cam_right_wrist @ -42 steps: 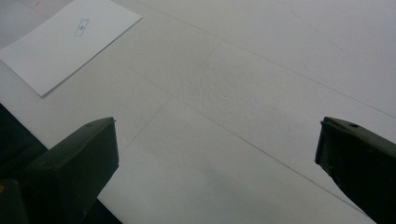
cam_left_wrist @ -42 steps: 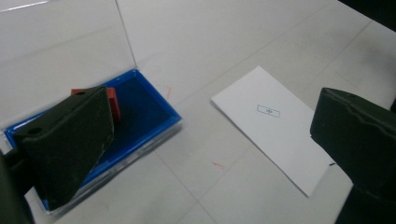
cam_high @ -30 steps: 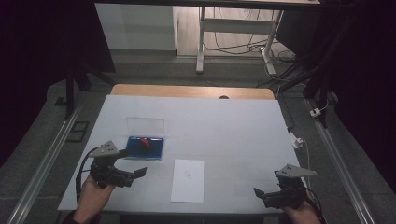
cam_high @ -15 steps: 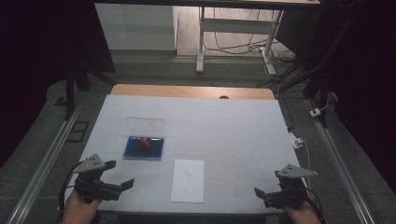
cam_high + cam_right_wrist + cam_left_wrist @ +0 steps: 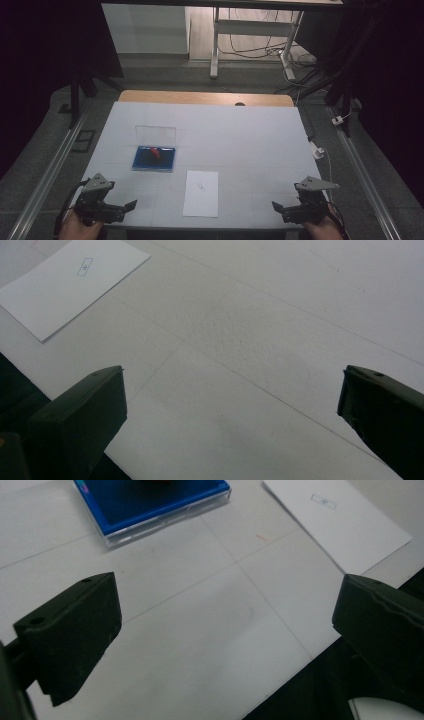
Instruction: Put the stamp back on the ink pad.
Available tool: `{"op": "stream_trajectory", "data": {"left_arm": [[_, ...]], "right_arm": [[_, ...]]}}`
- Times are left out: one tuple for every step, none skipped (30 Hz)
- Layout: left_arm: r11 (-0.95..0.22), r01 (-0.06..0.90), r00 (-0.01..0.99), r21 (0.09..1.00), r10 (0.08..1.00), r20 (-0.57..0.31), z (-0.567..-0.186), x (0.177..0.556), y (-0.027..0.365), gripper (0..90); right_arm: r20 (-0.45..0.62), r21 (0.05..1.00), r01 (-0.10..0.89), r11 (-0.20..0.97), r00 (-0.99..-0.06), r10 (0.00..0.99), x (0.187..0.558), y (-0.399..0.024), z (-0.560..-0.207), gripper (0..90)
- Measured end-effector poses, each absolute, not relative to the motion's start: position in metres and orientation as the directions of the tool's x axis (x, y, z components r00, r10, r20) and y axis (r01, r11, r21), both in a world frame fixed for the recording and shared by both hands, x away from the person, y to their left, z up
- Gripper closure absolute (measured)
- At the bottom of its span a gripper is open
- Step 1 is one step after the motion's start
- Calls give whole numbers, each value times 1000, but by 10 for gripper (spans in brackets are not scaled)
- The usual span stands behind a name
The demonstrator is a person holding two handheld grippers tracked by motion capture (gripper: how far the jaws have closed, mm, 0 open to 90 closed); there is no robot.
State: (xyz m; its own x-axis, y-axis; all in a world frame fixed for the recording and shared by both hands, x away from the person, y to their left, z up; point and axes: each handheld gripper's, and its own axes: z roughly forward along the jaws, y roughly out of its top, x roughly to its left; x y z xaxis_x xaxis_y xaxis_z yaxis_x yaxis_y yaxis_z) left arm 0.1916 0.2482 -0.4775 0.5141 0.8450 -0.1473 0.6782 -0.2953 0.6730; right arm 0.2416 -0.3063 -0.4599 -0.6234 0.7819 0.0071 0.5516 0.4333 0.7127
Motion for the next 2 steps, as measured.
{"op": "stream_trajectory", "data": {"left_arm": [[-297,678,515,673,845,-146,-477,192,248,0],[-295,679,515,672,844,-149,-477,192,248,0]], "right_arm": [[6,713,551,434,-624,782,242,-306,-460,0],[5,712,551,436,-624,781,242,-306,-460,0]]}}
